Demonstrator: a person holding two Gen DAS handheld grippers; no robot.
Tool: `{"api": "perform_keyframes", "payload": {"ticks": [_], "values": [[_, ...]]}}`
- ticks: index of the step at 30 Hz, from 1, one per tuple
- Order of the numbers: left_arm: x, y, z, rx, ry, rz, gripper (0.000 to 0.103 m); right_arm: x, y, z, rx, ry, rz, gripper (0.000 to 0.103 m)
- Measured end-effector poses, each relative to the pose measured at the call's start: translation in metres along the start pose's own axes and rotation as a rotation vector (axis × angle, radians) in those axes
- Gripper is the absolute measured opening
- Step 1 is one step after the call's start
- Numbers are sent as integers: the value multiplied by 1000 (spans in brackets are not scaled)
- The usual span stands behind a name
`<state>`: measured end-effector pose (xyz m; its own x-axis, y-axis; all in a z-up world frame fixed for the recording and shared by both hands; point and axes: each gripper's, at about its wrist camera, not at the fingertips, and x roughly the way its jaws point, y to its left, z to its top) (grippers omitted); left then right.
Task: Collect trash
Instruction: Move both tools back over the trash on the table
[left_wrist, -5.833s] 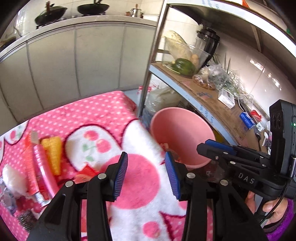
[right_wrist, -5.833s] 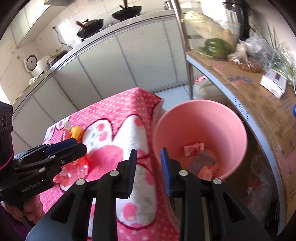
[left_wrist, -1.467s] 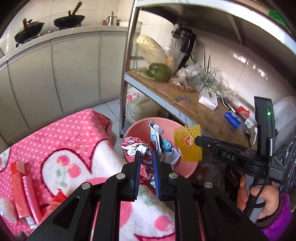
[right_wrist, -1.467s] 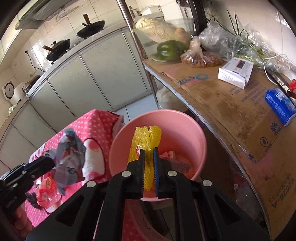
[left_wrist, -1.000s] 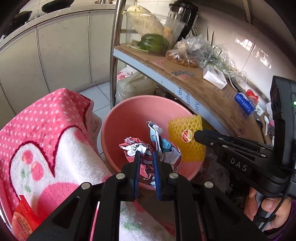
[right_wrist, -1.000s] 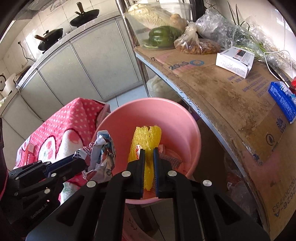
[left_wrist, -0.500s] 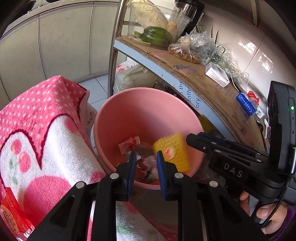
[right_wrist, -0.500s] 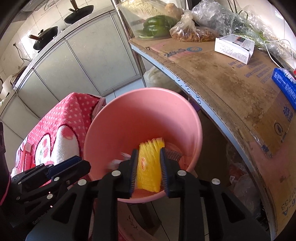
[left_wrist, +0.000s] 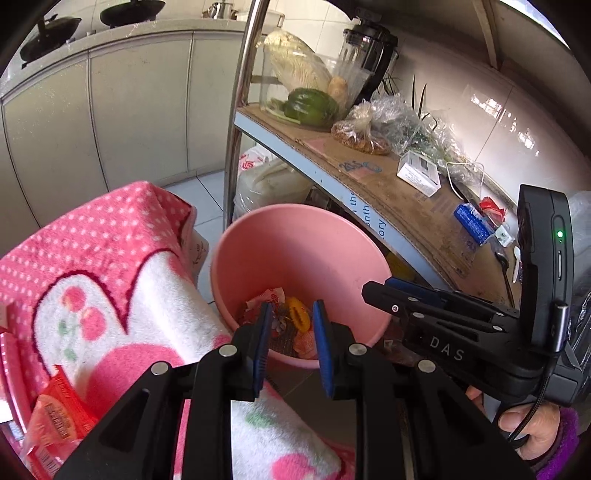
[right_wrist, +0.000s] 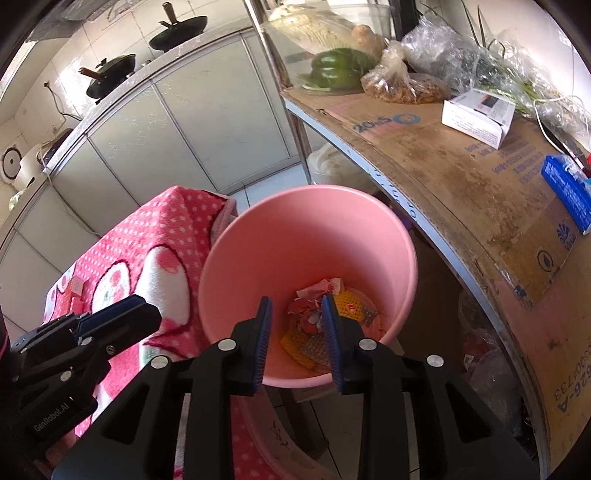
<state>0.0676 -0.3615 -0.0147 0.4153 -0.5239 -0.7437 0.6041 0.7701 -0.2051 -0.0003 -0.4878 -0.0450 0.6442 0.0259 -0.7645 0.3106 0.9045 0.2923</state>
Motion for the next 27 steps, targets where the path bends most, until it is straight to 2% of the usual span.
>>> {"api": "perform_keyframes", "payload": {"ticks": [15,19,27], "values": [[-93,48,-30,-52,-73,106,22,-28,72,-15,-104,-10,125,29],[-122,68,-45,-70,-91,130,22,-32,94,-17,-134,-4,157,29],[-178,122,-84,-142,-134,235,22,-35,141,-18,-204,17,202,29]]}}
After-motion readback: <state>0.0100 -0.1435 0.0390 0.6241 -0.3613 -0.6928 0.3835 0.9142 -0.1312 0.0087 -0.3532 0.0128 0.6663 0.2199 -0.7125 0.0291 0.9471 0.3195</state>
